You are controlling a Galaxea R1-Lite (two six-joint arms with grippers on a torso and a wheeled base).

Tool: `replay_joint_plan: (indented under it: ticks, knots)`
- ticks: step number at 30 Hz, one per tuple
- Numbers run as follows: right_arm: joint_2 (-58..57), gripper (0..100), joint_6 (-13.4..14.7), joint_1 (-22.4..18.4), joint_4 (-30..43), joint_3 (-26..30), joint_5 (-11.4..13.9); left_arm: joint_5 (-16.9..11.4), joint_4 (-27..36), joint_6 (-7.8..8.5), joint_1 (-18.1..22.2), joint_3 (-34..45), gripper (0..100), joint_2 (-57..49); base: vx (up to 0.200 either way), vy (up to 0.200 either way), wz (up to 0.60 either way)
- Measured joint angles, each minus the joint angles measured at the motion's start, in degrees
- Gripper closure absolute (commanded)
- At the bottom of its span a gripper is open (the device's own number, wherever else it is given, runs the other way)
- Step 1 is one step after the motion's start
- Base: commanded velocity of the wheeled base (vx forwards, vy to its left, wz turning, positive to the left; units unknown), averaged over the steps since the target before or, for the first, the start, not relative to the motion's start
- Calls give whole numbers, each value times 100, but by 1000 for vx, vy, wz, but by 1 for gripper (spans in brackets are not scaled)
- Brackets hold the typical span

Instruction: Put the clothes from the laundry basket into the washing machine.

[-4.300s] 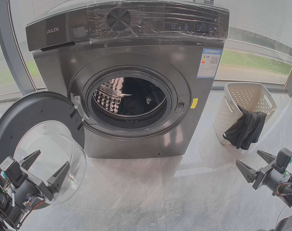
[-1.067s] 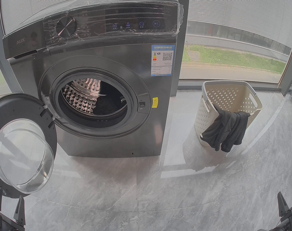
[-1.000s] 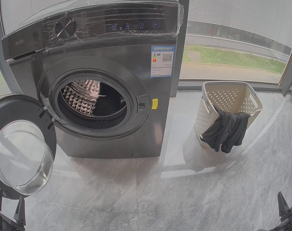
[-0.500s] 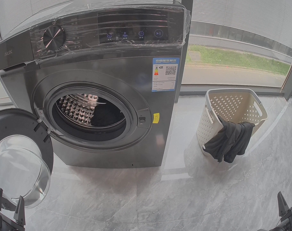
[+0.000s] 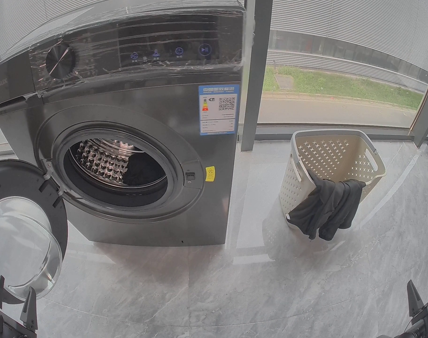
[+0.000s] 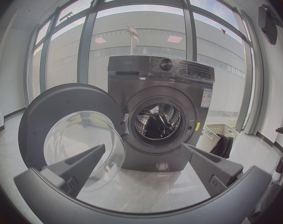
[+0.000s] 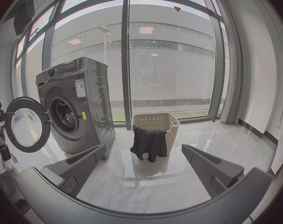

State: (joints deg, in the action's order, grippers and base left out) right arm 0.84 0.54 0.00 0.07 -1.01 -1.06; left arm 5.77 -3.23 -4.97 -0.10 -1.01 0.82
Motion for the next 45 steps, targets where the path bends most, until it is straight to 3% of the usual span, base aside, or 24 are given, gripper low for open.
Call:
replay_joint_plan:
  ticks: [17,26,45]
  knots:
    - [1,0,-2,0,2,0,0,0,1,9,0,0,0,4,0,-200,0]
    - [4,0,0,0,2,0,0,0,0,7,-6,0,0,6,0,0,0]
    - [6,0,0,0,0,0,0,2,1,11,0,0,0,9,0,-189,0]
